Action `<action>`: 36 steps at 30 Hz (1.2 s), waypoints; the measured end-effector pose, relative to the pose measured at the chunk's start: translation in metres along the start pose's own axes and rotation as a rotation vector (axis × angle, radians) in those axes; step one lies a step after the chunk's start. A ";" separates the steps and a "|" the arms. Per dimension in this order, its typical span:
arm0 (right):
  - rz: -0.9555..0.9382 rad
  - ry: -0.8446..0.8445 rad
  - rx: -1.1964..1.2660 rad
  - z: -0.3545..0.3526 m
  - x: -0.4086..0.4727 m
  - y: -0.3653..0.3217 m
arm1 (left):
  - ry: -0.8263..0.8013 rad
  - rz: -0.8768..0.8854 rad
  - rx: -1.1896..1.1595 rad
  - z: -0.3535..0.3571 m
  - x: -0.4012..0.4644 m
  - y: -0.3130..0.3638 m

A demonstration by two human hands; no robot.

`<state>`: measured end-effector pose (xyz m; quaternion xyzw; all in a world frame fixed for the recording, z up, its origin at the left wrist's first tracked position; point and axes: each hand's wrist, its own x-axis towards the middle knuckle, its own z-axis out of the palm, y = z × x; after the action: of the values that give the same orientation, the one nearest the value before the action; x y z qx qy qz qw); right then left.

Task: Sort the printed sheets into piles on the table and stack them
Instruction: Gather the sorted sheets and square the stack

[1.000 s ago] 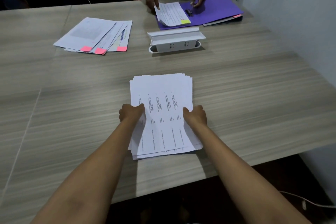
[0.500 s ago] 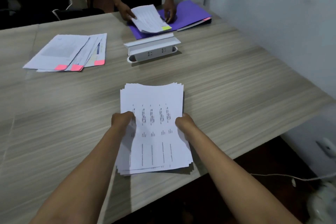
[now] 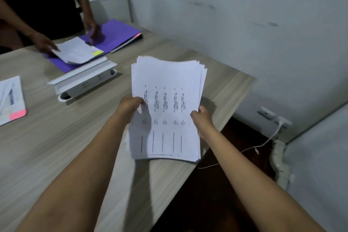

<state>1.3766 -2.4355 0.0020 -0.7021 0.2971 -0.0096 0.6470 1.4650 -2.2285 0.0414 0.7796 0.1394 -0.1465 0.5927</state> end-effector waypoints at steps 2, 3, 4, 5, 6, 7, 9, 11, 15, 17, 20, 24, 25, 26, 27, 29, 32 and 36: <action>-0.093 0.089 -0.005 -0.018 0.005 -0.020 | -0.032 0.113 -0.015 0.017 0.004 0.028; -0.138 0.134 -0.010 -0.024 0.007 -0.028 | -0.038 0.155 -0.026 0.024 0.005 0.041; -0.181 0.179 -0.010 -0.031 0.010 -0.035 | -0.045 0.199 -0.034 0.031 0.006 0.054; -0.215 0.214 -0.010 -0.036 0.012 -0.041 | -0.050 0.241 -0.044 0.035 0.007 0.065; -0.240 0.241 -0.004 -0.039 0.015 -0.046 | -0.057 0.280 -0.055 0.039 0.008 0.074; -0.259 0.261 0.007 -0.042 0.016 -0.050 | -0.075 0.307 -0.062 0.042 0.009 0.080; -0.288 0.273 0.016 -0.044 0.016 -0.052 | -0.096 0.331 -0.061 0.044 0.009 0.084; -0.290 0.272 0.000 -0.043 0.015 -0.047 | -0.120 0.337 -0.060 0.043 0.009 0.077; -0.271 0.232 0.008 -0.037 0.012 -0.034 | -0.133 0.318 -0.100 0.040 0.008 0.066; -0.286 0.244 0.051 -0.035 0.010 -0.039 | -0.161 0.348 -0.132 0.039 0.007 0.066; -0.342 0.268 0.113 -0.031 0.008 -0.050 | -0.164 0.391 -0.173 0.038 0.004 0.063; -0.332 0.235 0.157 -0.028 0.005 -0.058 | -0.228 0.364 -0.148 0.037 0.000 0.054; -0.319 0.240 0.184 -0.029 0.003 -0.059 | -0.257 0.355 -0.135 0.035 0.001 0.053; -0.311 0.248 0.224 -0.030 0.002 -0.061 | -0.291 0.353 -0.120 0.034 0.001 0.052; -0.315 0.254 0.270 -0.031 0.000 -0.064 | -0.317 0.356 -0.106 0.032 0.000 0.050; -0.360 0.269 0.377 -0.030 -0.005 -0.072 | -0.339 0.363 -0.092 0.031 -0.003 0.049; -0.447 0.351 0.426 -0.028 -0.012 -0.094 | -0.328 0.372 -0.101 0.036 -0.010 0.047; -0.369 0.491 0.420 -0.025 -0.016 -0.126 | -0.292 0.358 -0.096 0.041 -0.013 0.046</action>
<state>1.4046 -2.4527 0.1274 -0.5728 0.3033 -0.3550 0.6737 1.4681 -2.2806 0.0764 0.7333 -0.0813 -0.1435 0.6596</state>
